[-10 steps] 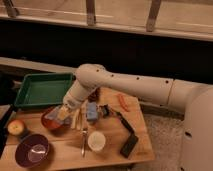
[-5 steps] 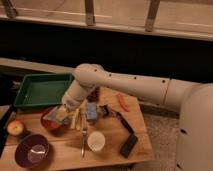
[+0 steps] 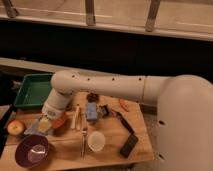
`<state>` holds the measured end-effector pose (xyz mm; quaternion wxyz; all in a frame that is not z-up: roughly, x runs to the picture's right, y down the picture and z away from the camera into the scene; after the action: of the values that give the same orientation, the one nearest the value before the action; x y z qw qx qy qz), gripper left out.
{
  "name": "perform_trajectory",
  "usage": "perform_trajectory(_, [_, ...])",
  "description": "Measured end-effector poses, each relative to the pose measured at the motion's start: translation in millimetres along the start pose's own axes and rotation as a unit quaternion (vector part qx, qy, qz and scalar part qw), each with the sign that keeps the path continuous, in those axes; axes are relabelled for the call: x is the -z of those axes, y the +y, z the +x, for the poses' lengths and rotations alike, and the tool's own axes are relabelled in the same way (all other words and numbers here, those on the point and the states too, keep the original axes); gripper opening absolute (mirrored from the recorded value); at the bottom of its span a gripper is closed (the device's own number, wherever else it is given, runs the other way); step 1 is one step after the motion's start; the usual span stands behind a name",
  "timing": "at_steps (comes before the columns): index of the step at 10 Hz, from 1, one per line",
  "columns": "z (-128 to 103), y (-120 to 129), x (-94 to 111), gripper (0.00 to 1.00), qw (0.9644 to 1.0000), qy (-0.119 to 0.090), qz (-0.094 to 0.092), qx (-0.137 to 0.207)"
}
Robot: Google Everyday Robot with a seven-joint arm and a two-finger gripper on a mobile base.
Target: Wipe purple bowl with towel
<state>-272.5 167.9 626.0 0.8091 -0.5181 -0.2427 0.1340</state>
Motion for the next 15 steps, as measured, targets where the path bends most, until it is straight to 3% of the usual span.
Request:
perform_trajectory(2, [-21.6, 5.7, -38.8, 0.00, 0.9988, 0.018, -0.033, 0.032])
perform_trajectory(4, [-32.1, 14.6, -67.0, 0.00, 0.9960, 0.035, -0.052, 0.064])
perform_trajectory(10, [-32.5, 13.9, -74.0, 0.00, 0.9953, 0.035, -0.061, 0.067])
perform_trajectory(12, [-34.0, 16.7, -106.5, 0.00, 0.9914, 0.035, -0.104, 0.071])
perform_trajectory(15, [-22.3, 17.4, -126.5, 0.00, 0.9891, 0.030, -0.132, 0.058])
